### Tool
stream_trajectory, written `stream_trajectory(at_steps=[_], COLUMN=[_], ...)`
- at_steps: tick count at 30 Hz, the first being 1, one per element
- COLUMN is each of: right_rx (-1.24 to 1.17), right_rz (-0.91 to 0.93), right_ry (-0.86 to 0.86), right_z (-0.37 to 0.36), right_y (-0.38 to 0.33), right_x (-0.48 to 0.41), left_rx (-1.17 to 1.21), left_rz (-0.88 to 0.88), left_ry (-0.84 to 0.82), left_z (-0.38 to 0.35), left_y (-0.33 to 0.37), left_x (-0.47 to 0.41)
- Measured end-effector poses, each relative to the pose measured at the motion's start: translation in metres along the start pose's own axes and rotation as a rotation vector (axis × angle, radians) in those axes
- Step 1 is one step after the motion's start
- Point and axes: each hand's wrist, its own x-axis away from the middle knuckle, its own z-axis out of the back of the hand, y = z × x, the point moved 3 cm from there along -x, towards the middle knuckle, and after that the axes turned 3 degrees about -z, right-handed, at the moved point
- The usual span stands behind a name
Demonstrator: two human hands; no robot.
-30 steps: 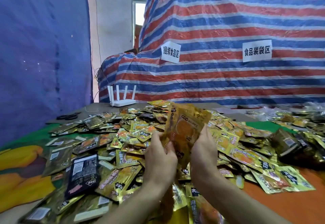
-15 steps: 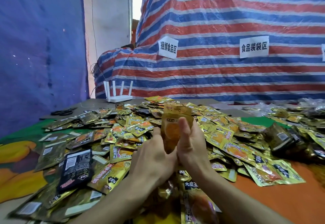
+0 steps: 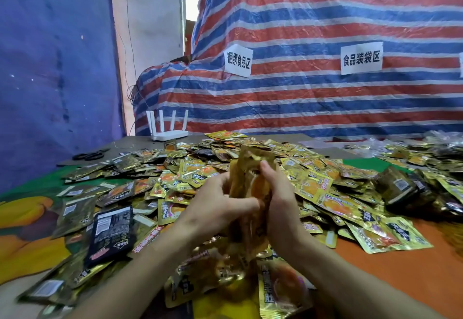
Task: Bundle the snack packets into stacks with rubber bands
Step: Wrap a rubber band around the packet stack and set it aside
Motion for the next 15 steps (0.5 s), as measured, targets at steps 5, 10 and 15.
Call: stream_trajectory(at_steps=[5, 10, 15], right_rx=[-0.009, -0.032, -0.019], right_rz=[-0.091, -0.085, -0.076], right_ry=[0.018, -0.009, -0.071], right_z=[-0.002, 0.001, 0.004], right_y=[0.009, 0.006, 0.006], right_x=[0.003, 0.000, -0.005], left_rx=[0.073, 0.222, 0.213], left_rz=[0.028, 0.002, -0.007], left_ry=[0.052, 0.013, -0.017], left_z=[-0.005, -0.013, -0.021], left_y=[-0.022, -0.022, -0.022], left_x=[0.001, 0.006, 0.010])
